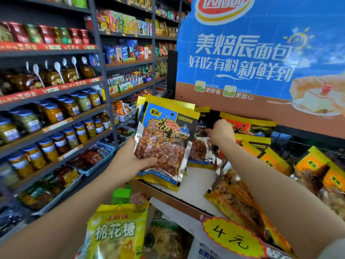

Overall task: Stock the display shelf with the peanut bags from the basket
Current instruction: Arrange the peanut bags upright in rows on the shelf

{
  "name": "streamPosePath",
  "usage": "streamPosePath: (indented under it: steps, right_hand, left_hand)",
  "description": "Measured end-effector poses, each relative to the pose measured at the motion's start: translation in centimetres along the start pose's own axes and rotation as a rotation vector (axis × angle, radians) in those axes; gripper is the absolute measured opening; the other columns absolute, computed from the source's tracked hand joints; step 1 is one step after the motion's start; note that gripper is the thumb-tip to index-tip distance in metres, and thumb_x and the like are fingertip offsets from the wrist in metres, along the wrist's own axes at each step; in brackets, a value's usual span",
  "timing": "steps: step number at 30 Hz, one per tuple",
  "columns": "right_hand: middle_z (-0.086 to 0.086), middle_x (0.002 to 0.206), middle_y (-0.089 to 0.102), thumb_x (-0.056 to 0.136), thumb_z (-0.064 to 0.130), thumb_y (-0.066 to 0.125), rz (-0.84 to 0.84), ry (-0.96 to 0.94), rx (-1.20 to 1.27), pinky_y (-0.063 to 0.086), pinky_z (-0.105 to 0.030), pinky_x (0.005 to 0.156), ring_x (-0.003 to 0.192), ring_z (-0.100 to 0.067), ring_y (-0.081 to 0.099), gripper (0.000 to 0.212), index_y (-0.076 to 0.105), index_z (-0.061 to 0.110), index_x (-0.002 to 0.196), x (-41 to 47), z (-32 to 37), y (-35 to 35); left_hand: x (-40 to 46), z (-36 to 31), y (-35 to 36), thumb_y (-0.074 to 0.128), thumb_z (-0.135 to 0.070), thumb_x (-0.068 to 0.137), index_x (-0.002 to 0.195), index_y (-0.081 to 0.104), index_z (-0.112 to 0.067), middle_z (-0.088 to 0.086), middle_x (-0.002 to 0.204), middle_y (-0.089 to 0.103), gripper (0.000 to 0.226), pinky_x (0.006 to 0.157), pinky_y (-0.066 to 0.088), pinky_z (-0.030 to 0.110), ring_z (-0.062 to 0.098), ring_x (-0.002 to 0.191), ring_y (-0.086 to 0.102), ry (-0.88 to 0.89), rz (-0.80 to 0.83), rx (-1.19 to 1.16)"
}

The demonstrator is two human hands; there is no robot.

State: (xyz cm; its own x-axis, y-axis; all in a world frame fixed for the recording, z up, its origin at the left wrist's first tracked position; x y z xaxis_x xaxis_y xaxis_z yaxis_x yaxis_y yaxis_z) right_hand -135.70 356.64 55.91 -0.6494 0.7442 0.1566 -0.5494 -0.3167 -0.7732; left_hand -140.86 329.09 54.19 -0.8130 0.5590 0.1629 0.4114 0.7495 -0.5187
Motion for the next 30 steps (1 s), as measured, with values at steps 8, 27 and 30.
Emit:
streamPosePath:
  steps: [8, 27, 30]
  right_hand:
    - [-0.018, 0.105, 0.065, 0.091, 0.019, 0.054, -0.11, -0.004, -0.035, 0.048, -0.036, 0.065, 0.088, -0.036, 0.063, 0.023, 0.058, 0.005, 0.109, -0.6, 1.9, -0.5]
    - [-0.027, 0.097, 0.069, 0.089, 0.009, 0.054, -0.092, -0.127, 0.293, 0.051, -0.039, 0.067, 0.076, -0.027, 0.06, 0.017, 0.069, 0.003, 0.092, 0.6, 3.9, -0.9]
    - [-0.022, 0.1, 0.067, 0.09, 0.021, 0.055, 0.032, -0.088, 0.873, 0.05, -0.045, 0.084, 0.086, -0.025, 0.059, 0.018, 0.069, 0.011, 0.097, 0.4, 3.4, -2.1]
  left_hand:
    - [0.6, 1.1, 0.1, 0.075, -0.028, 0.076, 0.134, 0.037, -0.027, -0.013, 0.128, 0.051, 0.069, 0.096, 0.037, 0.031, 0.011, 0.117, 0.05, -0.014, 0.032, -0.042]
    - [2.5, 1.9, 0.1, 0.076, -0.029, 0.074, 0.129, 0.04, -0.027, -0.012, 0.123, 0.058, 0.065, 0.095, 0.045, 0.037, 0.013, 0.111, 0.056, 0.027, 0.099, -0.083]
    - [2.2, 1.3, 0.2, 0.075, -0.019, 0.077, 0.118, 0.036, -0.031, -0.028, 0.102, 0.052, 0.057, 0.078, 0.043, 0.008, -0.009, 0.098, 0.054, 0.039, 0.117, -0.136]
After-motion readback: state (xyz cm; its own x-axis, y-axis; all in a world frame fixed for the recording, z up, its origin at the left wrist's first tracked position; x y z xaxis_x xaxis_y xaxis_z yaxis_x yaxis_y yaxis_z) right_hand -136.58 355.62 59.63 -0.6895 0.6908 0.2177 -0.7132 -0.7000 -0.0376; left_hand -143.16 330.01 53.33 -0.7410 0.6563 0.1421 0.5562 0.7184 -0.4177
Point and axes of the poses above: each hand's wrist, its own x-axis towards the middle knuckle, its own y-axis out of the palm, z = x × y, the point moved 7 cm from there along x, towards the middle knuckle
